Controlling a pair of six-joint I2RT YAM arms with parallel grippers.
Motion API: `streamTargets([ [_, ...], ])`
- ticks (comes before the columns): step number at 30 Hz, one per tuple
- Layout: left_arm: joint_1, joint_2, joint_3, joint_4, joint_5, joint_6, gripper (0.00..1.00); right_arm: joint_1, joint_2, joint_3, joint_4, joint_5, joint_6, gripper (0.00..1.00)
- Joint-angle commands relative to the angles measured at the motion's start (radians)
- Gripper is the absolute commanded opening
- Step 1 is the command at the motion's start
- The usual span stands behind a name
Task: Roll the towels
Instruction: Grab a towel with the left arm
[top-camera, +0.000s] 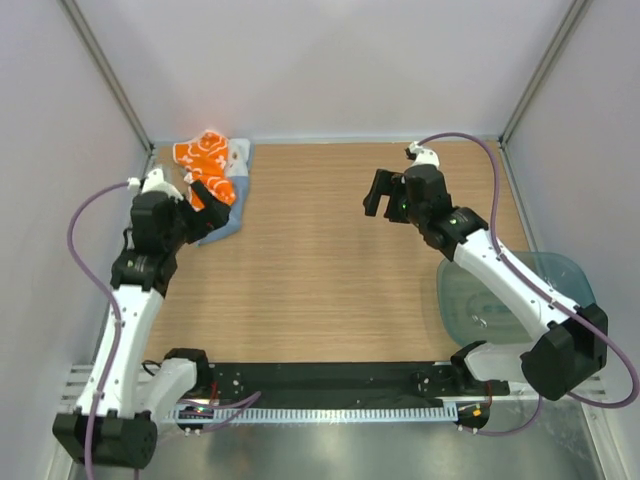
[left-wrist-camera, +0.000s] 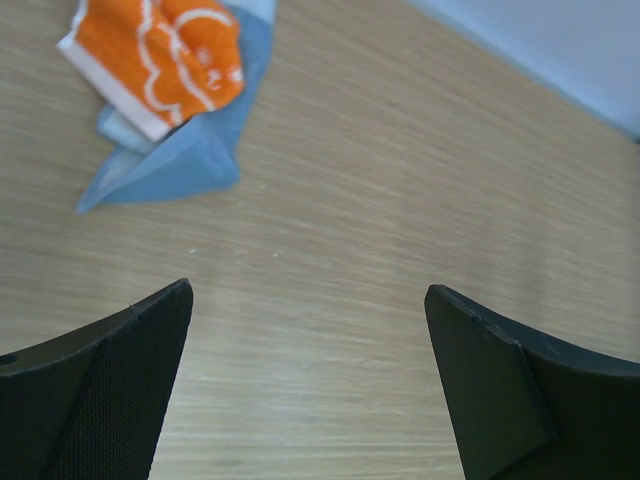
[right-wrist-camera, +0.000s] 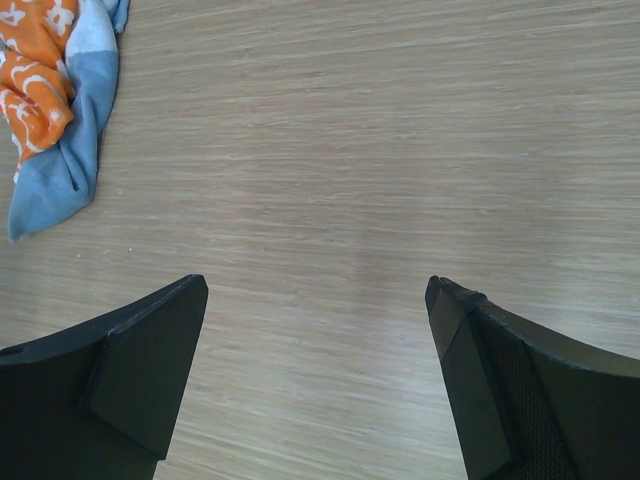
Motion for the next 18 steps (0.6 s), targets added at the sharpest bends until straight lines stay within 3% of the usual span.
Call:
streamTargets([
  [1,0.004,-0.225,-0.187,0.392,0.159,-0.056,1.00,0.007,0.010,0.000,0.042,0.006,-0.032,1.00],
  [3,0.006,-0.222,-0.174,0.354,0.127,-0.044,1.00,0.007,0.016,0.000,0.031,0.008,-0.037,1.00],
  [7,0.012,0.079,0.019,0.015,-0.137,-0.004,1.00,0.005,0.028,0.002,0.016,-0.004,-0.032,1.00],
  [10,0.046,0.276,0.165,-0.162,-0.053,-0.006,1.00,0.007,0.028,-0.003,0.005,-0.004,-0.020,1.00],
  [13,0.049,0.500,0.196,-0.152,0.015,-0.003,0.96,0.007,0.025,-0.017,-0.001,-0.010,-0.011,1.00],
  [18,0.052,0.626,0.243,-0.142,-0.054,-0.030,0.94,0.005,0.014,-0.031,-0.030,-0.035,-0.011,1.00],
])
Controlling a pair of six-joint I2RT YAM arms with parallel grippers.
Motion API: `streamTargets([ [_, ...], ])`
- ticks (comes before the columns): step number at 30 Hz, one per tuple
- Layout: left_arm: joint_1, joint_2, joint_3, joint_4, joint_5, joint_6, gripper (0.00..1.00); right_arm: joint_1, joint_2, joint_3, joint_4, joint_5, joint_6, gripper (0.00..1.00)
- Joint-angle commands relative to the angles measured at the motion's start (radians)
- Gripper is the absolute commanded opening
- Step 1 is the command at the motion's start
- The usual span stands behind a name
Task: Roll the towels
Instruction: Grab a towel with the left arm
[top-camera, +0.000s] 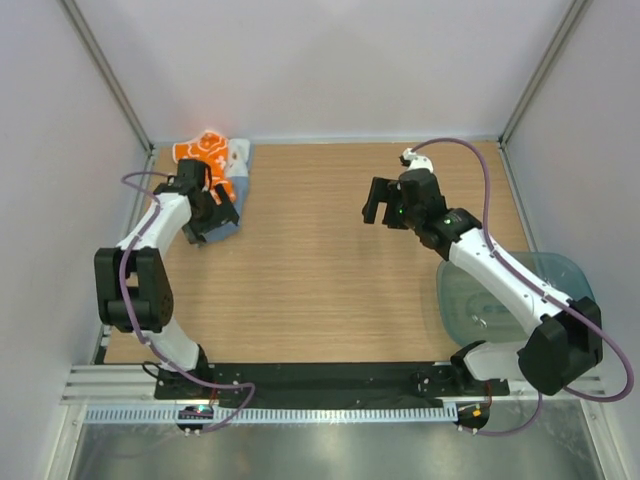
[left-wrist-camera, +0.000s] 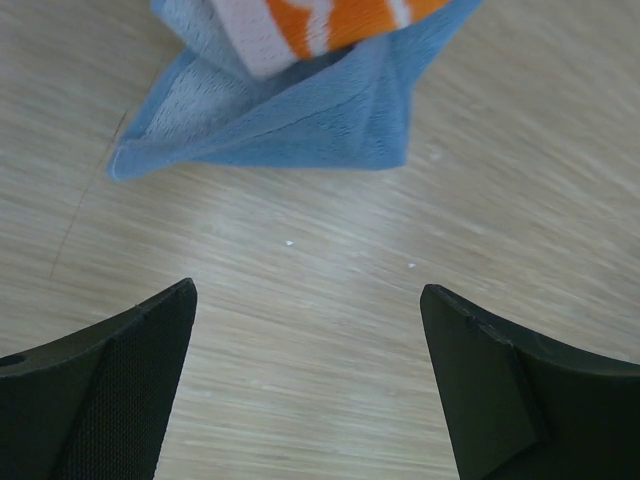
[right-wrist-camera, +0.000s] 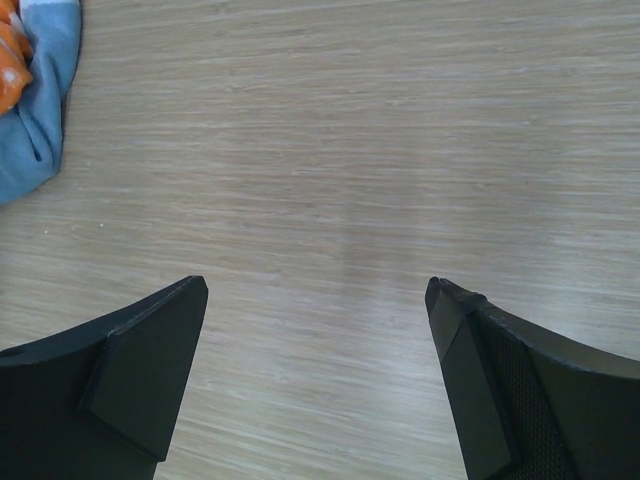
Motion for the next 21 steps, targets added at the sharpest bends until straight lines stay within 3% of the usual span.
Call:
streamTargets([
  [1,0.007,0.016,0.068,-0.077,-0.046,-0.014,0.94,0.007,-0.023,-0.017,-0.019,-0.020,0.000,1.00],
  [12,0.017,0.168,0.107,0.020,-0.197,0.013,1.00,0.007,-0.038,-0.063,-0.019,-0.031,-0.017,1.00],
  [21,0.092,0.279,0.098,0.112,-0.097,-0.008,0.98,0.005,-0.023,-0.055,-0.029,-0.043,-0.033,1.00],
])
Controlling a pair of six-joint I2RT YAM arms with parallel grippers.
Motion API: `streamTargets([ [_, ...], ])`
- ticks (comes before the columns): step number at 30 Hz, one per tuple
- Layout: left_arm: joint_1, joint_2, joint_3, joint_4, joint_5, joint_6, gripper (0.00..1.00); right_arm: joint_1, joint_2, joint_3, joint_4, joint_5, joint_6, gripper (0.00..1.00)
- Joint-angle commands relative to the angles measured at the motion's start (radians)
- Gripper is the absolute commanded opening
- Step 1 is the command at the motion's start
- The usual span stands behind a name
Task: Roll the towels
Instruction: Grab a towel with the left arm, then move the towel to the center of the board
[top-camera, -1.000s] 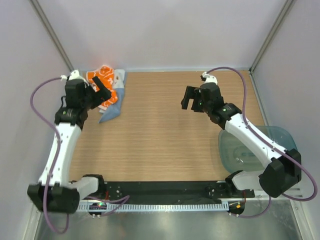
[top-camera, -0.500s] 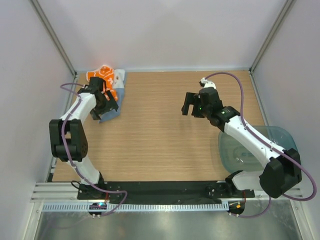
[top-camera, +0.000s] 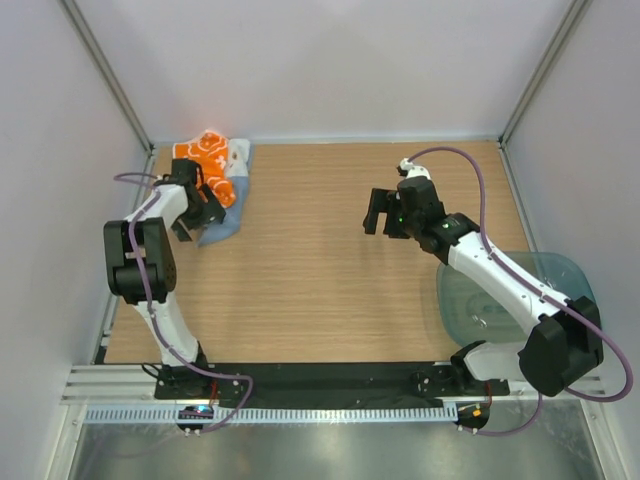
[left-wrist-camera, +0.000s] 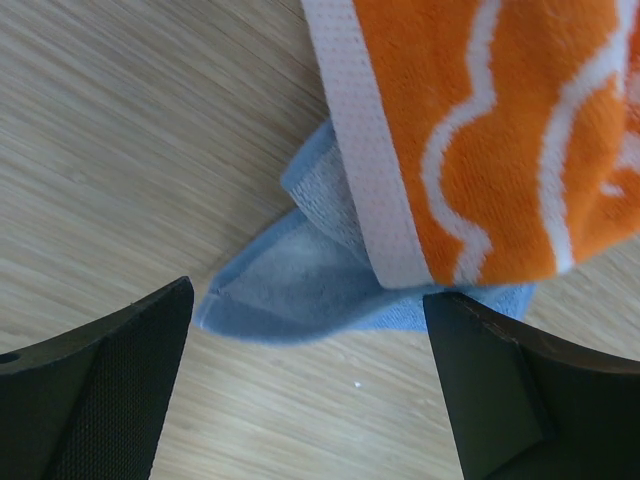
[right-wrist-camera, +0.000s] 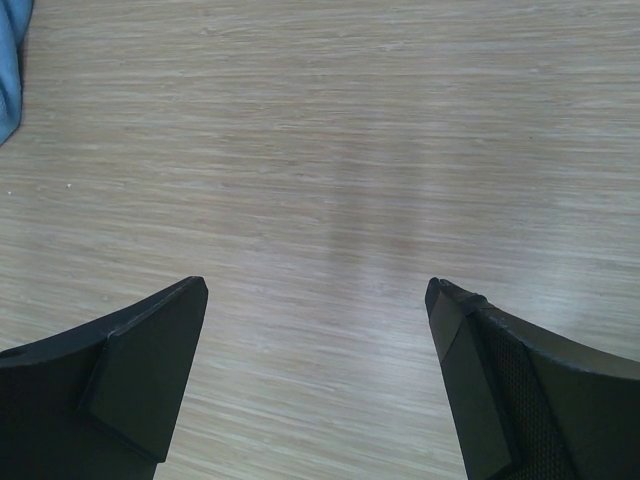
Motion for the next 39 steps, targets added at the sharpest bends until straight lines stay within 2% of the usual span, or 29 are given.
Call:
streamTargets([
  [1,0.015,0.026,-0.002,0.073,0.053,-0.012,0.96,0.007,-0.015,0.004,0.002,-0.004,-0.027,1.00],
  [4,0.015,0.040,-0.036,0.102,0.079,-0.028,0.87,0.007,-0.009,0.001,0.003,0.005,-0.033,1.00],
  [5,0.014,0.042,-0.044,0.107,0.096,-0.032,0.79,0.005,-0.008,0.000,0.003,0.007,-0.034,1.00],
  [9,-0.006,0.029,-0.073,0.122,0.114,-0.040,0.61,0.007,0.005,-0.002,0.014,0.005,-0.023,1.00],
  [10,-0.014,0.020,-0.080,0.125,0.117,-0.037,0.53,0.007,0.011,-0.002,0.016,0.004,-0.021,1.00],
  [11,-0.020,0.019,-0.080,0.124,0.117,-0.034,0.37,0.007,0.014,0.000,0.014,0.000,-0.020,1.00],
  [14,-0.037,-0.003,-0.064,0.109,0.131,-0.028,0.08,0.007,0.016,0.015,-0.006,0.007,-0.018,1.00],
  [18,-0.039,-0.061,0.010,0.029,0.165,-0.017,0.00,0.007,0.000,0.026,-0.032,0.028,-0.026,1.00],
  [23,-0.040,-0.154,0.177,-0.083,0.244,-0.025,0.00,0.007,-0.030,0.036,-0.072,0.085,-0.029,1.00],
  [29,-0.048,-0.178,0.516,-0.221,0.349,-0.081,0.00,0.007,-0.041,0.072,-0.127,0.158,-0.034,1.00],
  [31,-0.094,-0.176,0.647,-0.235,0.390,-0.120,0.00,0.007,-0.047,0.090,-0.148,0.201,-0.034,1.00],
  [35,-0.178,-0.196,0.810,-0.228,0.439,-0.164,0.00,0.005,-0.063,0.104,-0.171,0.267,-0.027,1.00],
  [39,-0.291,-0.250,0.771,-0.176,0.445,-0.190,0.03,0.004,-0.073,0.099,-0.182,0.301,-0.017,1.00],
])
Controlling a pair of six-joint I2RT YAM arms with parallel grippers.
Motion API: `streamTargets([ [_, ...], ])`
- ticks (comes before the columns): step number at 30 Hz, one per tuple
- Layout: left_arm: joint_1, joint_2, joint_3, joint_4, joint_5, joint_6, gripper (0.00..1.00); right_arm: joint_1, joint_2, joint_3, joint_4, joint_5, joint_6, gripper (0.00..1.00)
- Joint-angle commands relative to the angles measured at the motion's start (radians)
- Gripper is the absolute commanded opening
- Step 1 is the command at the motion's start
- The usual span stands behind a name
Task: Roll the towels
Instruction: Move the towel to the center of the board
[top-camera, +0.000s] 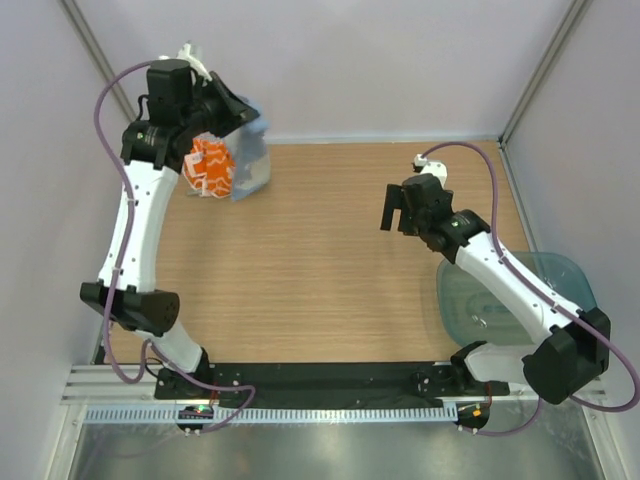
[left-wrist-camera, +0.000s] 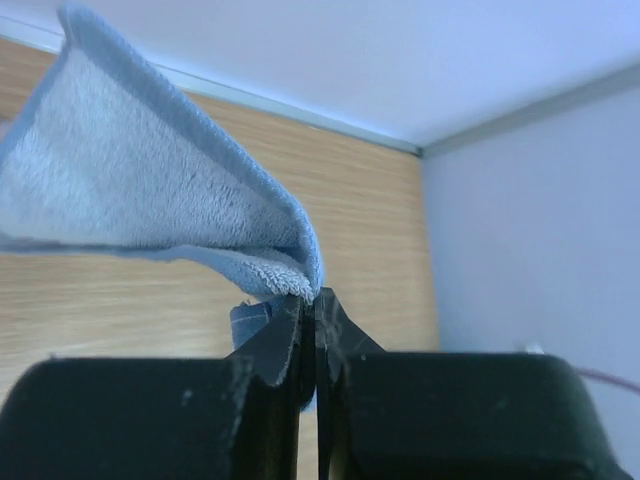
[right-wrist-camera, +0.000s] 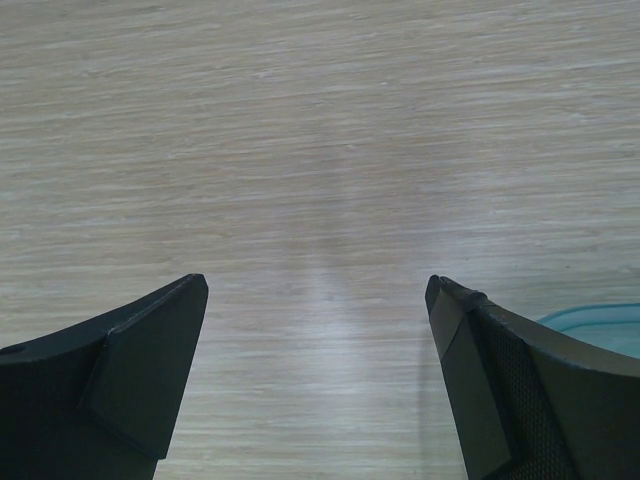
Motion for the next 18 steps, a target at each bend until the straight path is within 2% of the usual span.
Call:
streamTargets([
  [1,-0.111,-0.069,-0.034,0.011,0.074,-0.041,0.04,0.004,-0.036,0.032,-0.025,0.070,0.008,1.00],
  [6,-0.220,-0.133,-0.312,0.094,0.054,-0.026,0.13,0.002,-0.036,0.016,-0.018,0.073,0.028,1.00],
  [9,-0.263,-0.149,-0.425,0.117,0.056,0.000,0.41,0.000,-0.023,0.021,-0.021,0.061,0.031,1.00],
  [10,-0.268,-0.152,-0.445,0.118,0.034,0.009,0.60,0.000,-0.022,0.024,-0.025,0.060,0.031,1.00],
  [13,-0.274,-0.175,-0.513,0.115,-0.026,0.040,0.85,0.000,-0.019,0.026,-0.030,0.054,0.030,1.00],
  [14,-0.274,-0.178,-0.515,0.095,-0.076,0.052,0.89,-0.001,-0.020,0.026,-0.030,0.047,0.027,1.00],
  [15,-0.274,-0.183,-0.513,0.082,-0.113,0.080,0.98,0.000,-0.020,0.026,-0.030,0.028,0.022,1.00],
  [17,-0.273,-0.172,-0.481,0.024,-0.228,0.103,1.00,0.000,-0.017,0.023,-0.024,-0.009,0.008,1.00],
  [18,-0.260,-0.163,-0.463,-0.003,-0.286,0.112,1.00,-0.001,-0.014,0.023,-0.019,-0.085,-0.002,1.00],
])
